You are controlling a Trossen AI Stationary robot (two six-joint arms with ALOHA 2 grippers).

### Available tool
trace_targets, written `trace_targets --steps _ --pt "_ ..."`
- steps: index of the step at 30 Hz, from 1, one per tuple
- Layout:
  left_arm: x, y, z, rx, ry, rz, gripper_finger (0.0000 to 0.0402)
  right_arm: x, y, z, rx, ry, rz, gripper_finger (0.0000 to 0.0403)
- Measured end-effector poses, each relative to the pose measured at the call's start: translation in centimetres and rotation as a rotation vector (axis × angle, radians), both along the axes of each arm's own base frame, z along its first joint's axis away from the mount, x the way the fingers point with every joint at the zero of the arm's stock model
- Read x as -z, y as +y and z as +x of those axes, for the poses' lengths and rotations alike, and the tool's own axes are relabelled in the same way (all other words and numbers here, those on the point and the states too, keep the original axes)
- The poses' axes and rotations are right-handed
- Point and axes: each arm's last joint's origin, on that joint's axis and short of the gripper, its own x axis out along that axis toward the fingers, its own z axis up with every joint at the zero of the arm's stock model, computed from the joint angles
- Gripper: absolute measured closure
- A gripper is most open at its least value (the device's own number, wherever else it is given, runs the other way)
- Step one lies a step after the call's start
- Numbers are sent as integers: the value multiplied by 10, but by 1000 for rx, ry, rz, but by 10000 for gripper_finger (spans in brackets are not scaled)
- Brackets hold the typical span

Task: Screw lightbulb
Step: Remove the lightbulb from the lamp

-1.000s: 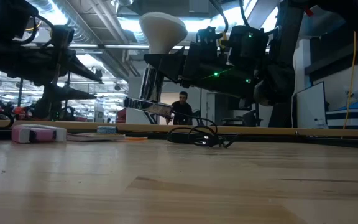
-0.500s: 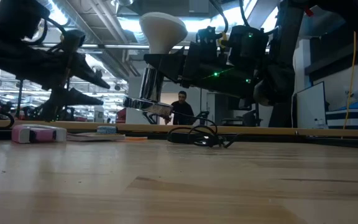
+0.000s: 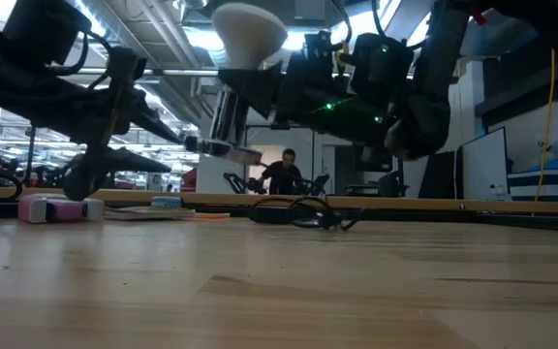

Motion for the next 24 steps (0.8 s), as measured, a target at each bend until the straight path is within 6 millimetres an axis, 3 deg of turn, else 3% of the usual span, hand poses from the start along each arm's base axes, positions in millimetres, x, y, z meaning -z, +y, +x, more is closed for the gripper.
trace_targets --steps 9,24 --pt "-13 -2 11 31 -128 79 233 -7 0 6 -27 -26 -12 237" --pt "-12 -1 10 44 -92 167 248 -7 1 6 -37 -29 -16 237"
